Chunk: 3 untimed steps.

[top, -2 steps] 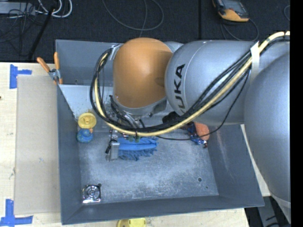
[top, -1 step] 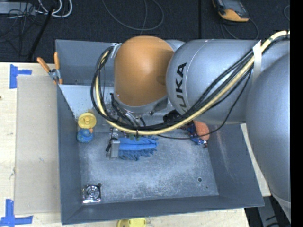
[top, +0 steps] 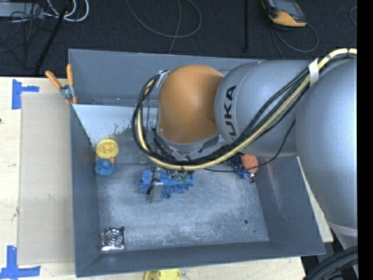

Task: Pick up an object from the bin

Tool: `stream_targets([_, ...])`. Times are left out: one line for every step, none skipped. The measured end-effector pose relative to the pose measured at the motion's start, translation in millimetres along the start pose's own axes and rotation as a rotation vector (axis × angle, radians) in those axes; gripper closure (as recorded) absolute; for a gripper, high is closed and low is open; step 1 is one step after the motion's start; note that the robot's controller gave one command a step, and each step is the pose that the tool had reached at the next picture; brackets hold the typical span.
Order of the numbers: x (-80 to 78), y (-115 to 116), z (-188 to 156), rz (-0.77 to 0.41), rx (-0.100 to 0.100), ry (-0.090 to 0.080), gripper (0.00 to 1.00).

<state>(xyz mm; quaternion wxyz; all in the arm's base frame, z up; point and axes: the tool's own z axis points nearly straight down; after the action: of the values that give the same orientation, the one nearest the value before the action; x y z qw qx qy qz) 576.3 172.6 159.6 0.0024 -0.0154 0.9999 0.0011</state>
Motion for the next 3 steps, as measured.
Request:
stream_targets([-24.4,-49.4,17.6,-0.026,0.002,0.004,1.00])
stream_targets([-24.4,-49.5,17.6,-0.025,0.002,0.004,0.00])
stream_targets([-24.4,-49.5,17.7,-0.025,0.001,0.004,0.00])
